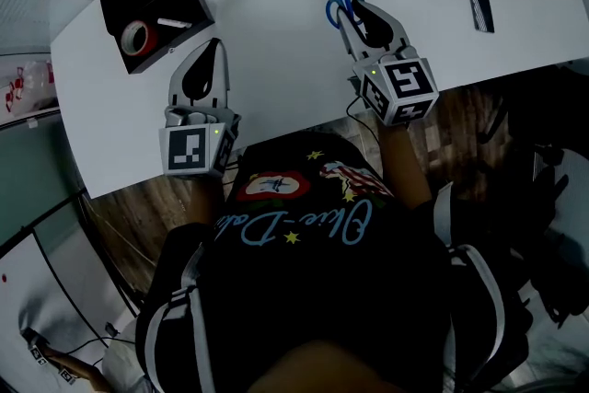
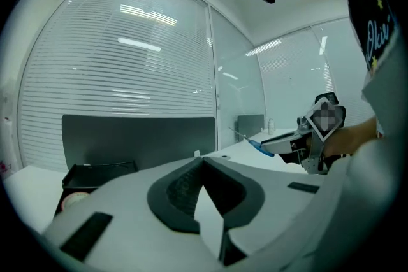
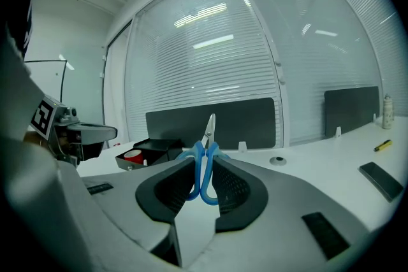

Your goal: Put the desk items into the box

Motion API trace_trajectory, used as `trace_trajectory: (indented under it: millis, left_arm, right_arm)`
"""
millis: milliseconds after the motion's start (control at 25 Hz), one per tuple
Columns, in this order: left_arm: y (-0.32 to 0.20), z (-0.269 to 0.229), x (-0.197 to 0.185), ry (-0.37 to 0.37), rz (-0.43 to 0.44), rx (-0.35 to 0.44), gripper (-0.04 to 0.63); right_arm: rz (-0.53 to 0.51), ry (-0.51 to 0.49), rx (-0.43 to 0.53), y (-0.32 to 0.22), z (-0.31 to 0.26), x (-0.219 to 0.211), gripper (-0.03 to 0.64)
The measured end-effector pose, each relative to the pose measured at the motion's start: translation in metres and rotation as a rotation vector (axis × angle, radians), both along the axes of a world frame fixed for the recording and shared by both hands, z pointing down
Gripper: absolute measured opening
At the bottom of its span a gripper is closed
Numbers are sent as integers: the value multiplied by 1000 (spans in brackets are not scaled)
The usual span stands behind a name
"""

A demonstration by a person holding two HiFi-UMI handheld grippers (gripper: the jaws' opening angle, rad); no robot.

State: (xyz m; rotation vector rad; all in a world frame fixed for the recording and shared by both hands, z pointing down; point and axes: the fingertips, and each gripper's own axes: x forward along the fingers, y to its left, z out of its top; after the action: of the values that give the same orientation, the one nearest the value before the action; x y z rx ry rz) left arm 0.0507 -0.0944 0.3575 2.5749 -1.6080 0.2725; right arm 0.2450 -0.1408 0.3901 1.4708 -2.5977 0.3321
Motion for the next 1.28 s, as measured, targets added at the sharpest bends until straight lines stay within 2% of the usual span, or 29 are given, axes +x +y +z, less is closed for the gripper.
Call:
trace_trajectory:
  millis: [200, 640, 1040, 1280]
  left_arm:
    - [7, -5, -8, 41, -30, 25, -3]
    - [27, -3, -32, 8, -95, 39, -3]
    - [32, -10, -77, 13, -200, 45, -3]
    - [41, -14, -120, 2, -276, 50, -3]
  right_arm:
    - [-29, 1, 10, 3, -3, -8, 103]
    - [-114, -9, 7, 5, 1, -41, 103]
    - [-231, -7, 10, -10, -6, -96, 103]
    - [-302, -19, 12, -16, -8, -143, 103]
